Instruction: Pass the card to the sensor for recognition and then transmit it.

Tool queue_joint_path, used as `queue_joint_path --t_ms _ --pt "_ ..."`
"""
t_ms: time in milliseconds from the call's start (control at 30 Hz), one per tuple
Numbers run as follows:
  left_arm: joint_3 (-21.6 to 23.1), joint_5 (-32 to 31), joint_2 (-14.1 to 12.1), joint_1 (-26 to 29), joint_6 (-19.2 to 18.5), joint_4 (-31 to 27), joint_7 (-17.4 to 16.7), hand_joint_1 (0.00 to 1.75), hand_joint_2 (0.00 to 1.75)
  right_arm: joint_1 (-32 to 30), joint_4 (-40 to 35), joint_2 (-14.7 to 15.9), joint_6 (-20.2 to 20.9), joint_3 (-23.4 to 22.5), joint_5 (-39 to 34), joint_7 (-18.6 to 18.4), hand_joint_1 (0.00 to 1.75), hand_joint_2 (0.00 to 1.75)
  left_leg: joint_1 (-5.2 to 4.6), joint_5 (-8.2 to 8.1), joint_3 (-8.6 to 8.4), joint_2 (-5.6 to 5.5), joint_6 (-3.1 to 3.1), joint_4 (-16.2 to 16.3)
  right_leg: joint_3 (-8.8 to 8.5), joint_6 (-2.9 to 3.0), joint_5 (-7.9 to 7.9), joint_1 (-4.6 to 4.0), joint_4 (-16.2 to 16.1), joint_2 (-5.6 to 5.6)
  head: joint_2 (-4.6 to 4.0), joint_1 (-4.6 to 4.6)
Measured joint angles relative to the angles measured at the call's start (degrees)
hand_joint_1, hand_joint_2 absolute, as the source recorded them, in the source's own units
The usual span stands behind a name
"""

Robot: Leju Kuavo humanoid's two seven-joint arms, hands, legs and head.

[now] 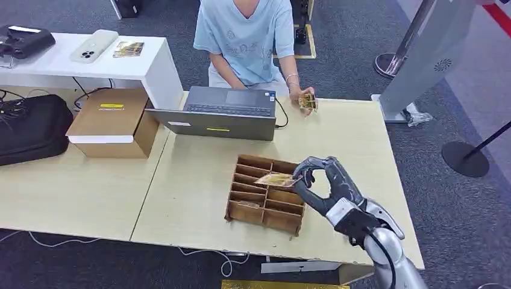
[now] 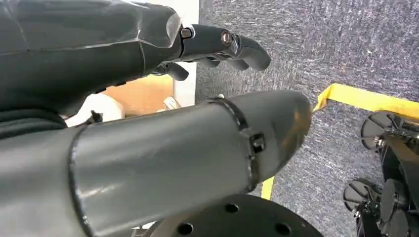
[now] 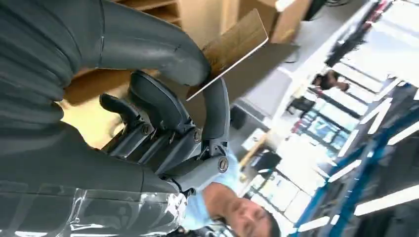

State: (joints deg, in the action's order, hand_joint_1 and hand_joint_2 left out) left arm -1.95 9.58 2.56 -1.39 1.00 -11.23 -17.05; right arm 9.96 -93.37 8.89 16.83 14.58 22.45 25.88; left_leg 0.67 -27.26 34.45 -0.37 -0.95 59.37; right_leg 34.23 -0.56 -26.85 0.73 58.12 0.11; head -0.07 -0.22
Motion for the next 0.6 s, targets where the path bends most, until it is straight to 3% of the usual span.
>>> queue_joint_path --t_ms 300,600 --pt "0.0 -1.8 -0.4 -0.6 -2.3 0.0 0.6 0.00 0.00 14.2 5.0 -3.3 -2.7 3.3 -0.7 -3.2 1.75 1.75 0.00 0.04 -0.01 0.01 -0.03 0.0 0.00 0.01 0.04 0.00 0.0 0.03 0.00 0.00" --pt "0.0 -2.1 -0.9 -1.0 -3.8 0.0 0.8 0.00 0.00 31.4 15.5 -7.9 -15.6 10.9 18.3 -11.9 1.75 1.75 0.01 0.06 -0.01 0.03 -0.06 0.0 0.06 0.04 0.06 0.00 0.1 0.07 0.00 0.02"
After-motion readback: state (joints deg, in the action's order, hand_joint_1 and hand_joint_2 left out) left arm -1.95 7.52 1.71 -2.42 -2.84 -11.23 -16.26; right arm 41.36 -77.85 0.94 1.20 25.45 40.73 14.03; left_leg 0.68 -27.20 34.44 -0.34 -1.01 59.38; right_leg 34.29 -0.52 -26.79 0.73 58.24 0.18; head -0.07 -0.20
